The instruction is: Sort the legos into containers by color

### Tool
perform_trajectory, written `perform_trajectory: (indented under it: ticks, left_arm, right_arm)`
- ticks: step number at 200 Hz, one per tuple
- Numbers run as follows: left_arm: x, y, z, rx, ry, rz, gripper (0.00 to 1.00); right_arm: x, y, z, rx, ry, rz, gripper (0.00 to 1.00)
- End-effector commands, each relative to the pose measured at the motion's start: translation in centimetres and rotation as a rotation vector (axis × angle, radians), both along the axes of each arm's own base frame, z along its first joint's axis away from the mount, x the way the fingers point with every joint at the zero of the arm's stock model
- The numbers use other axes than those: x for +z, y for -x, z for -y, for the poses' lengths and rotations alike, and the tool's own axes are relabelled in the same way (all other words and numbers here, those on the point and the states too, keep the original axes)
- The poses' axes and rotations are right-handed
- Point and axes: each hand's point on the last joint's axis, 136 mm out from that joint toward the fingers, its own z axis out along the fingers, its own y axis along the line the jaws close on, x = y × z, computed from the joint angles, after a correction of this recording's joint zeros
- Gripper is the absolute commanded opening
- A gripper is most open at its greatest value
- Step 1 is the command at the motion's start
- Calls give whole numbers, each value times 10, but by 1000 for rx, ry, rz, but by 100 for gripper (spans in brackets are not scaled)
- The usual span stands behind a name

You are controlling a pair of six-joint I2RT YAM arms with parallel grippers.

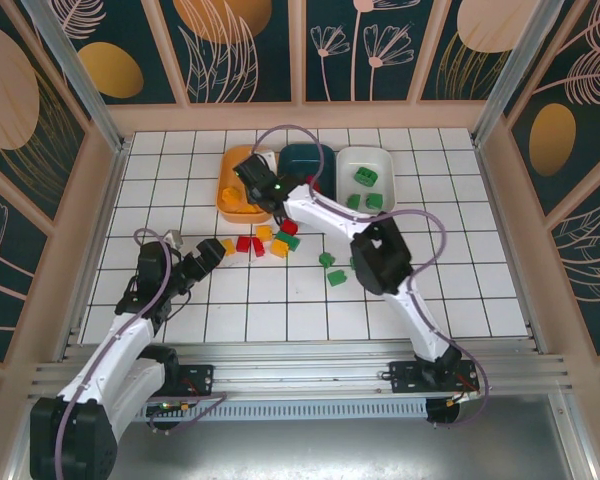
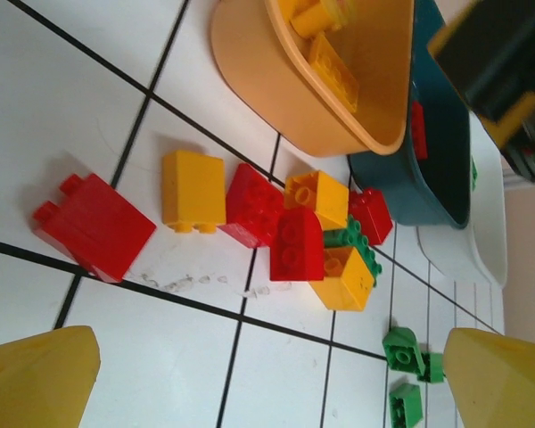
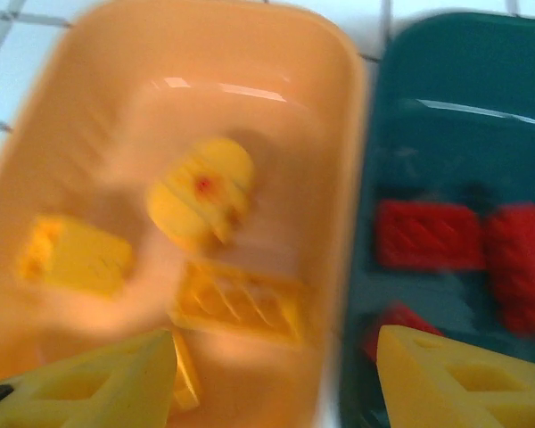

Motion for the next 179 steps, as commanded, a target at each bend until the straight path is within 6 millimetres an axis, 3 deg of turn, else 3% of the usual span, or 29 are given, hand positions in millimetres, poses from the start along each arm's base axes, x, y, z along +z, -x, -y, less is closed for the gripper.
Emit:
perform_trajectory:
  ticks: [1, 20, 37, 65, 80, 117, 179]
  left_arm:
    - [27, -10, 17, -91, 65, 92, 99]
    - [32, -12, 27, -137, 108, 114, 97]
    - [38, -14, 36, -169, 129, 130, 97]
    - [47, -20, 60, -226, 128, 154, 97]
    - [48, -21, 81, -268, 128, 149, 97]
    - [47, -24, 124, -362, 142, 110, 98]
    - [38, -24, 126, -341, 128, 69, 98]
  right_arm:
    - [77, 41, 32, -18, -45, 147, 62]
    - [59, 81, 67, 19, -52, 89, 64]
    - [27, 114, 95, 66, -19, 3, 65]
    - [-14, 144, 133, 41, 17, -92, 66]
    - [-28, 150, 143, 32, 25, -114, 66]
    - [-61, 151, 141, 81, 42, -184, 67]
    - [-106, 147, 154, 56, 76, -238, 62]
